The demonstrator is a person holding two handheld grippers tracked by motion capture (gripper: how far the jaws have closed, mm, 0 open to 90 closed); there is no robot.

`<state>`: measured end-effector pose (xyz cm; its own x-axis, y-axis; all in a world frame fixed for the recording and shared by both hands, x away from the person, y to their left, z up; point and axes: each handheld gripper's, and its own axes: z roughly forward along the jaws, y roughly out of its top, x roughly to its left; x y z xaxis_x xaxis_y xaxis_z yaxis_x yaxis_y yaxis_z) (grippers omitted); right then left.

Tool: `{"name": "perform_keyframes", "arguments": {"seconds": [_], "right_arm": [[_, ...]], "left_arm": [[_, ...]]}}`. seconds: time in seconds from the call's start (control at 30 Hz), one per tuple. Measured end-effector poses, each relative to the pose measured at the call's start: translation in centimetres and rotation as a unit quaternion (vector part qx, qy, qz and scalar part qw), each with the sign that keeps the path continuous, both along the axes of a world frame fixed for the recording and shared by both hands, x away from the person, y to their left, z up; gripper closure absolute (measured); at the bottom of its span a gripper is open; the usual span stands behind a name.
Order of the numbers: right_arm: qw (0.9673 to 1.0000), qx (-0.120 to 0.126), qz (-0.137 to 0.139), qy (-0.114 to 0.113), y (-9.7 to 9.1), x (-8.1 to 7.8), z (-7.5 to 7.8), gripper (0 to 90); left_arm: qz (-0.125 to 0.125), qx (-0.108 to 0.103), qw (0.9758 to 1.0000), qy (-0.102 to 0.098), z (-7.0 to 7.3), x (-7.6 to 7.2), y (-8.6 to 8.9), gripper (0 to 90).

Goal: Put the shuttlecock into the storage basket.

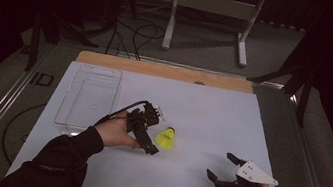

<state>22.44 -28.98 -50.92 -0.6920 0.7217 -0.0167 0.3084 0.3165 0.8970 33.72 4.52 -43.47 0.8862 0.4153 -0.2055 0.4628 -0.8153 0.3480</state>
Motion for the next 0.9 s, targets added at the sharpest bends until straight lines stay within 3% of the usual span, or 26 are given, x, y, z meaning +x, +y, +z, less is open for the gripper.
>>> {"name": "perform_keyframes", "arguments": {"seconds": [0.13,0.33,0.43,0.77,0.9], "right_arm": [[1.0,0.0,0.001,0.001,0.0,0.0,0.0,9.2],[1.0,0.001,0.001,0.002,0.0,0.0,0.0,9.2],[1.0,0.001,0.002,0.001,0.0,0.0,0.0,9.2],[1.0,0.001,0.002,0.002,0.0,0.0,0.0,9.3],[1.0,0.0,0.002,0.002,0.0,0.0,0.0,9.3]], "left_arm": [[0.01,0.0,0.9999,-0.002,-0.6,0.6,-0.6,4.2],[0.02,-0.004,0.9997,-0.009,-1.5,1.3,-1.3,14.7],[0.02,0.005,0.9997,-0.015,-2.1,1.6,-1.6,17.0],[0.054,0.027,0.9976,-0.035,-4.1,2.5,-2.3,28.8],[0.059,0.034,0.9969,-0.039,-4.7,2.8,-2.6,37.1]]}}
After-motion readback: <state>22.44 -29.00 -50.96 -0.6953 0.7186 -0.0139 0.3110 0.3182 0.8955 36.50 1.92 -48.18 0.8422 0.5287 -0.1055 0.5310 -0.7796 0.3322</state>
